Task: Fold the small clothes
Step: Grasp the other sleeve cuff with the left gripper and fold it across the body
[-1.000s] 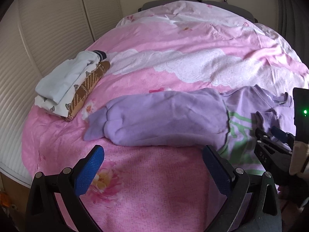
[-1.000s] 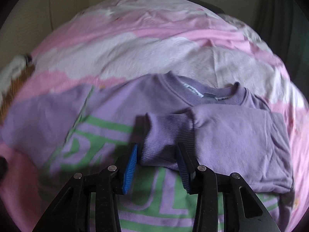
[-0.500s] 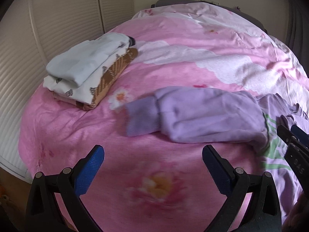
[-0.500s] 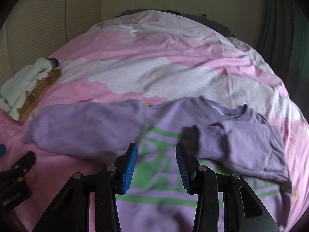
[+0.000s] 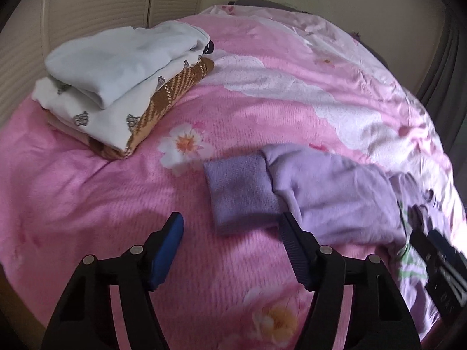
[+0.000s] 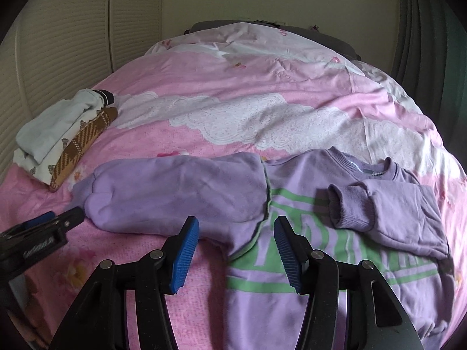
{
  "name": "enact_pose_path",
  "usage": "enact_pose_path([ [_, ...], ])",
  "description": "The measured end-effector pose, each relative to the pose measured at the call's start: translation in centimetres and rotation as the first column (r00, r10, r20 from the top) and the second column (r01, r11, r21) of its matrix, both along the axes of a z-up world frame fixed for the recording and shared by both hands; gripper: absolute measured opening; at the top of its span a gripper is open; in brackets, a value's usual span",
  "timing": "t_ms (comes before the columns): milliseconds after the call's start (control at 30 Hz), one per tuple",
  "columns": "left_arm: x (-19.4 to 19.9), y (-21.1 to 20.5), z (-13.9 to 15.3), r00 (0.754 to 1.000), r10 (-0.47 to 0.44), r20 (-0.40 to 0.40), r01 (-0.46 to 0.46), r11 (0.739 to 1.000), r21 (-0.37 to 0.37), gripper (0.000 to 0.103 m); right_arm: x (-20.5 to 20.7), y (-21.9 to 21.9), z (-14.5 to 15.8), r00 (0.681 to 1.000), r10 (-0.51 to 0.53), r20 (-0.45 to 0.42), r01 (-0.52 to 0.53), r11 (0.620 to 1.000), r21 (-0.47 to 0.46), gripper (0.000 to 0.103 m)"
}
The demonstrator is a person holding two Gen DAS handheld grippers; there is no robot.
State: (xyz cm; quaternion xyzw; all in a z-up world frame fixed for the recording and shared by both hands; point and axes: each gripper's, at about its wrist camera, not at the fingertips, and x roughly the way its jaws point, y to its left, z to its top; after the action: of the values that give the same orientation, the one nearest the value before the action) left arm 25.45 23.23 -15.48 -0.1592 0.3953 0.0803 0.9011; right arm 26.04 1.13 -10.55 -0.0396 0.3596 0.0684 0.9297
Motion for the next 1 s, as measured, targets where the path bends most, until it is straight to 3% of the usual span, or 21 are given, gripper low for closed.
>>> enact_pose_path([
  [133, 1.0, 1.3, -0.9, 1.0, 0.01, 0.015, -0.008, 0.993, -0.116, 0.067, 0.1, 0.2, -0.1, 1.0, 0.004, -0.003, -0.004, 1.0, 0.005, 0.055],
  [300, 0.7, 2.9, -1.9, 0.997, 0.061, 0.055, -0.043, 0.959, -0.279, 0.063, 0.2, 0.1, -0.4, 1.0, 0.005, -0.01, -0.005, 1.0, 0.013, 0.055],
  [333, 0.7, 2.9, -2.0, 0.996, 0.064, 0.064, -0.041, 0.953, -0.301, 0.059, 0.2, 0.1, -0.4, 1.0, 0.004, -0.012, -0.004, 1.0, 0.016, 0.055],
  [400, 0.8, 2.8, -2.2, 0.996, 0.067, 0.067, -0.042, 0.944, -0.328, 0.043, 0.2, 0.0, -0.5, 1.0, 0.003, -0.016, -0.003, 1.0, 0.024, 0.055],
  [533, 1.2, 2.9, -2.5, 0.993, 0.102, 0.052, -0.077, 0.931, -0.357, 0.027, 0.2, -0.1, -0.4, 1.0, 0.007, -0.015, -0.007, 1.0, 0.022, 0.055],
  [600, 1.0, 3.0, -2.3, 0.992, 0.114, 0.058, -0.086, 0.93, -0.357, 0.015, 0.1, -0.3, -0.4, 1.0, 0.008, -0.013, -0.008, 1.0, 0.02, 0.055],
  [833, 0.0, 1.3, 0.5, 0.989, 0.091, 0.115, -0.061, 0.969, -0.24, 0.011, -0.2, -1.7, -1.1, 0.999, -0.011, -0.037, 0.013, 0.999, 0.03, 0.055],
  [1000, -0.4, -1.8, 4.5, 0.982, 0.025, 0.185, 0.002, 0.989, -0.145, 0.01, -1.1, -4.1, -1.3, 0.999, -0.033, -0.041, 0.034, 0.999, 0.028, 0.055],
])
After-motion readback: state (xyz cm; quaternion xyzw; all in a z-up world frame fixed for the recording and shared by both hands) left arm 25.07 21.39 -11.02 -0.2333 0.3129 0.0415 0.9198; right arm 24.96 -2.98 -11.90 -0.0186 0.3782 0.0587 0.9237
